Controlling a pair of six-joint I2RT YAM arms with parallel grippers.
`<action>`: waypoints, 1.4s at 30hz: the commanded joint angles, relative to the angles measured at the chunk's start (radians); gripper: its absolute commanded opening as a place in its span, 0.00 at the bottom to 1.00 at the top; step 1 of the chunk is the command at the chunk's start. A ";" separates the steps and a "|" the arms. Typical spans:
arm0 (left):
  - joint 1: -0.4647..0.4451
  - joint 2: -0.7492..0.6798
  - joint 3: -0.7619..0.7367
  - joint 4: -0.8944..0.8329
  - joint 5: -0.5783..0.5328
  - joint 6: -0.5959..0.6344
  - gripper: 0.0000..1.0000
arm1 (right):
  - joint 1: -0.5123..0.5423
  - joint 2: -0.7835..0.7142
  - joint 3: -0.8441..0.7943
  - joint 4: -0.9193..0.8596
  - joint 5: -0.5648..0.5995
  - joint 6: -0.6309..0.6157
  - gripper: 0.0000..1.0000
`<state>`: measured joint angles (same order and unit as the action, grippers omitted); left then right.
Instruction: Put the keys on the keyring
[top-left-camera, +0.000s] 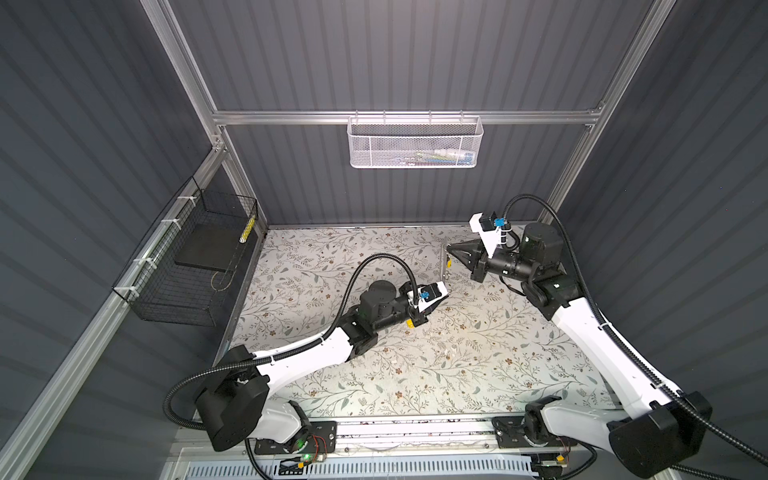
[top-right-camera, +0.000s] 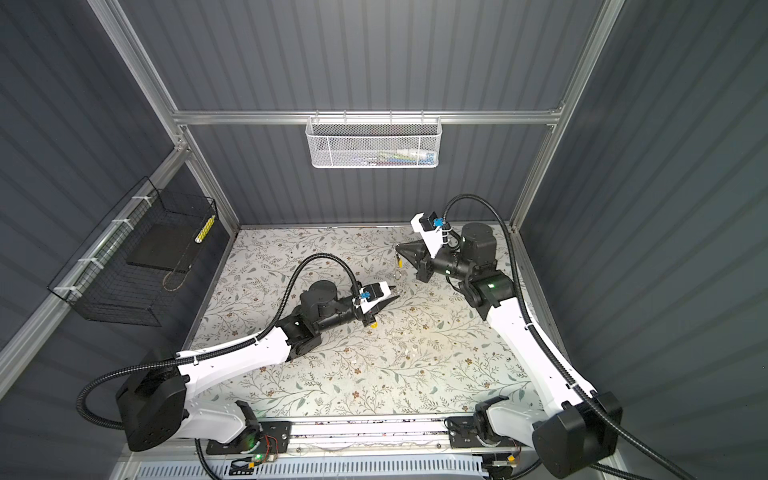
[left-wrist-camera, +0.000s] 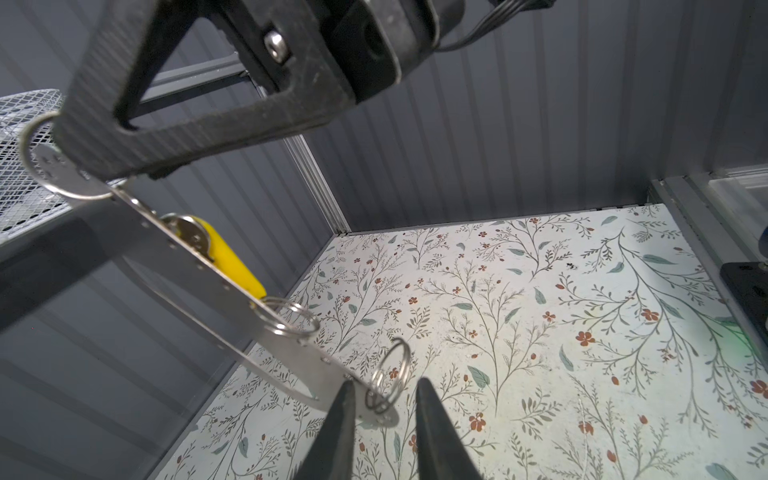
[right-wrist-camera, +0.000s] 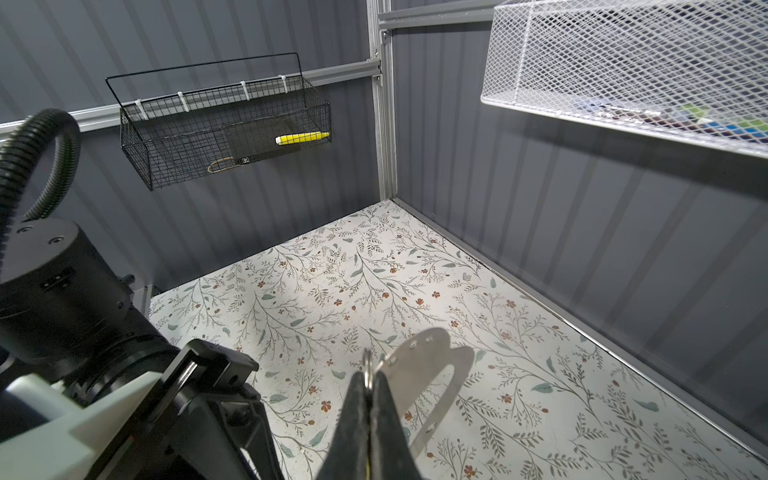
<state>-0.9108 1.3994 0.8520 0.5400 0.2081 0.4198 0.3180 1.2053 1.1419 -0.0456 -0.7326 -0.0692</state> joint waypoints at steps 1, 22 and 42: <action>-0.007 0.007 0.024 0.020 -0.011 0.031 0.25 | 0.006 0.003 0.034 0.014 -0.015 -0.006 0.00; -0.014 -0.010 0.009 0.036 -0.024 0.048 0.22 | 0.013 0.018 0.039 -0.002 -0.008 -0.011 0.00; -0.022 0.004 0.017 0.032 -0.048 0.080 0.23 | 0.019 0.025 0.052 -0.010 -0.012 -0.015 0.00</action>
<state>-0.9245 1.3994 0.8520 0.5472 0.1715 0.4805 0.3302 1.2274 1.1641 -0.0608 -0.7330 -0.0727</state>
